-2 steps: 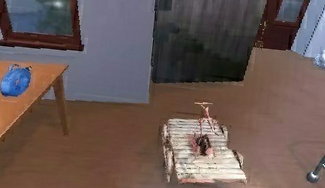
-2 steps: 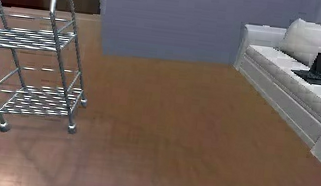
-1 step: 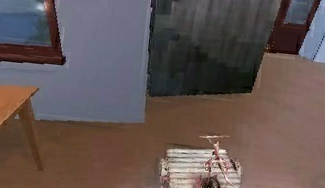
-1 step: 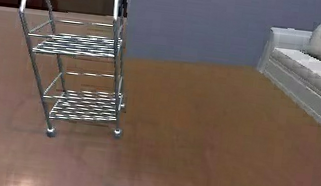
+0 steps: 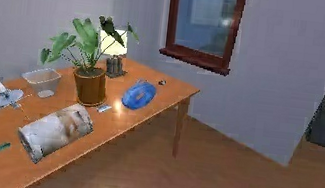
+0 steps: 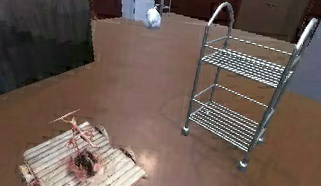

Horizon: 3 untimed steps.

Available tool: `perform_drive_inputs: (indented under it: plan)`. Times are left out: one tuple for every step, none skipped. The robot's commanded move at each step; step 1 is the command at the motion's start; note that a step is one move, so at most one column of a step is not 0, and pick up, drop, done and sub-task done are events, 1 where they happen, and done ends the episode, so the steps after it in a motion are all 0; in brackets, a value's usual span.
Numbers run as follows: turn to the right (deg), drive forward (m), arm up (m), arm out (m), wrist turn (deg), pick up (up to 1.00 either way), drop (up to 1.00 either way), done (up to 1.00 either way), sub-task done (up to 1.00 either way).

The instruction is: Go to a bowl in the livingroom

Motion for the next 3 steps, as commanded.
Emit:
perform_drive_inputs:
  plan:
    - [-30.0,0.00,0.00,0.00,0.0,0.00,0.00,0.00,0.00]
    - [0.0,1.00,0.00,0.00,0.0,0.00,0.00,0.00,0.00]
    - [0.0,0.00,0.00,0.00,0.0,0.00,0.00,1.00,0.00]
